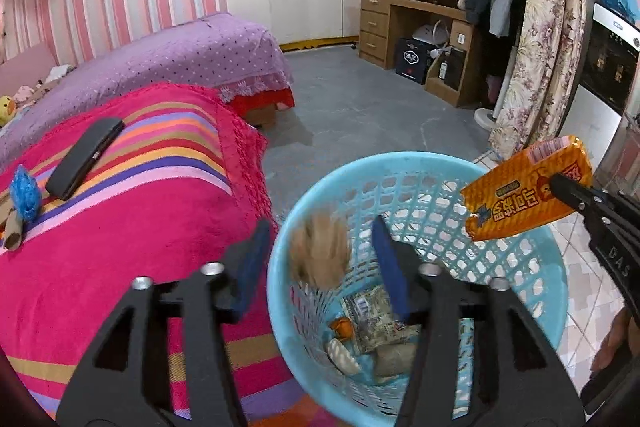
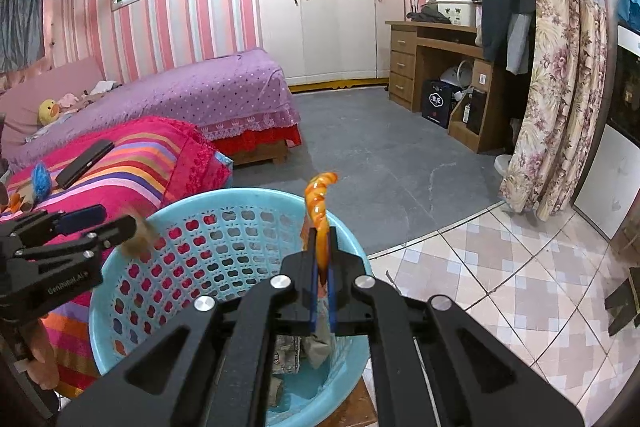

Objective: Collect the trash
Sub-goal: 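Open the left tool to drop the brown bag while the right drops the packet, then move both open tools back over the bedspread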

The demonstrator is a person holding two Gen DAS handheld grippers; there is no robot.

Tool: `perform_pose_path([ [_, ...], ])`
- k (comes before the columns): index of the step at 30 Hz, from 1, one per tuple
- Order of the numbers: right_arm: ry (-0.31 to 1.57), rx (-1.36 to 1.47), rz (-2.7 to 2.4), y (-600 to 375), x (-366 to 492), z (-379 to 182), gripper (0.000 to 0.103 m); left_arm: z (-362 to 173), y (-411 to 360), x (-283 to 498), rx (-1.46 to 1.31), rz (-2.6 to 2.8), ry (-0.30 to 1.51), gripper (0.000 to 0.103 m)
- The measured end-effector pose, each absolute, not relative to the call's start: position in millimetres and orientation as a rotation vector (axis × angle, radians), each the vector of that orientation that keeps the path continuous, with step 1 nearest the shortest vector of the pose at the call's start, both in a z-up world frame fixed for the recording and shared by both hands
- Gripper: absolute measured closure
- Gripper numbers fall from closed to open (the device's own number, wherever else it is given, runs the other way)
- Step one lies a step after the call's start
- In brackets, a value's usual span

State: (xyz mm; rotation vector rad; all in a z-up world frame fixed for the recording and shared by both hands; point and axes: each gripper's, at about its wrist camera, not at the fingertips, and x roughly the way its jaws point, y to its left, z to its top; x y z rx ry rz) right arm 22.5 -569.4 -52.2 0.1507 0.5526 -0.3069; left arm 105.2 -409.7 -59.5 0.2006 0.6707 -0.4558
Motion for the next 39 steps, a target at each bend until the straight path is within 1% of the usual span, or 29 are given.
perform_pose_path([
  [1,0.554,0.149,-0.306,-568.8,22.7,-52.3,0.1,-58.8,-407.0,106.7,0.208,-0.443,0.659,0.036],
  [2,0.556,0.148,-0.305,-568.8,22.9,-52.7,0.1,-57.7,-404.0,108.0,0.21,-0.431,0.648,0.033],
  [4,0.561,0.146,-0.303,-568.3,23.4,-53.9,0.1,-53.8,-397.0,110.7,0.2,-0.419,0.643,0.022],
  [6,0.567,0.143,-0.3,-567.2,24.7,-55.8,0.099,-49.5,-386.1,114.5,0.18,-0.4,0.632,0.016],
  [8,0.571,0.142,-0.296,-565.6,26.8,-58.2,0.1,-45.9,-374.5,117.7,0.167,-0.376,0.616,0.013],
  [15,0.603,0.113,-0.325,-555.4,41.0,-69.2,0.098,-41.0,-333.6,130.5,0.143,-0.295,0.616,0.01],
  [16,0.607,0.113,-0.331,-554.8,42.2,-69.6,0.092,-40.4,-325.7,132.0,0.13,-0.288,0.622,0.01],
  [17,0.611,0.118,-0.339,-553.7,43.7,-69.7,0.083,-40.0,-320.4,132.6,0.123,-0.283,0.626,0.01],
  [18,0.614,0.123,-0.342,-552.8,44.5,-69.5,0.052,-40.5,-315.5,132.0,0.118,-0.28,0.627,0.01],
  [19,0.613,0.126,-0.35,-551.2,45.3,-69.0,0.031,-40.1,-310.6,131.8,0.114,-0.276,0.628,0.01],
  [23,0.611,0.126,-0.366,-541.6,50.0,-65.5,0.03,-37.2,-296.4,130.1,0.112,-0.262,0.622,0.01],
  [26,0.603,0.117,-0.388,-533.0,52.8,-61.8,0.017,-33.5,-285.1,127.7,0.109,-0.255,0.617,0.01],
  [31,0.576,0.097,-0.419,-514.3,57.0,-49.1,0.008,-26.0,-261.6,124.9,0.098,-0.241,0.605,0.008],
  [34,0.558,0.114,-0.414,-504.0,60.1,-41.7,0.006,-20.1,-246.3,123.3,0.094,-0.23,0.597,0.008],
  [39,0.551,0.146,-0.377,-481.3,72.1,-33.0,0.006,-7.9,-215.5,121.6,0.092,-0.194,0.574,0.006],
])
